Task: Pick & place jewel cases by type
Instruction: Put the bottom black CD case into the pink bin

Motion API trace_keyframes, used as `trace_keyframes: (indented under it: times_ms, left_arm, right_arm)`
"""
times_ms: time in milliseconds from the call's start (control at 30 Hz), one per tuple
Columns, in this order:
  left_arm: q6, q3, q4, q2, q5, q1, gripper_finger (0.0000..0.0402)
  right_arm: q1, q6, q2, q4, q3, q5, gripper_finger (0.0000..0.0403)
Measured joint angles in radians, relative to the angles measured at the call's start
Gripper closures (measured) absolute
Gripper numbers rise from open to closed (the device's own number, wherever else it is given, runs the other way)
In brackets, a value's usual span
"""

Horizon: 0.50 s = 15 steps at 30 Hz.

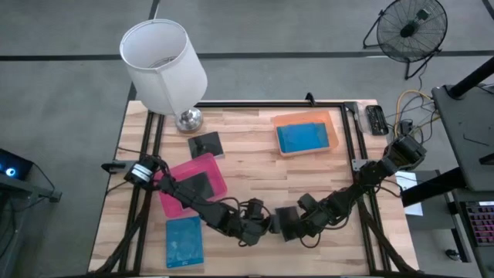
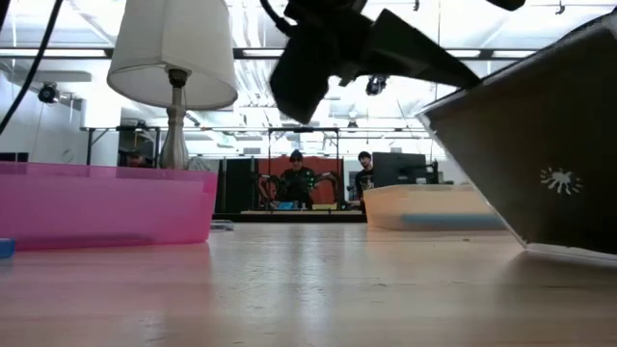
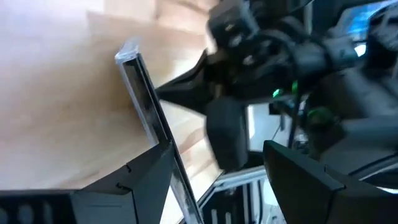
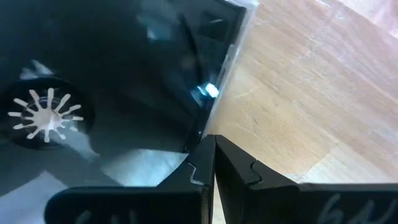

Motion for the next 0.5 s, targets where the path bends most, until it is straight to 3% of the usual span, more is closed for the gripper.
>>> trace_keyframes:
  times_ms: [500]
  left_arm:
    - [0.048, 0.001, 0.088, 0.003, -0.004, 0.018, 0.0166]
  right_arm:
    - [0.0, 0.001, 0.001, 0.024, 0.0, 0.004, 0.0394]
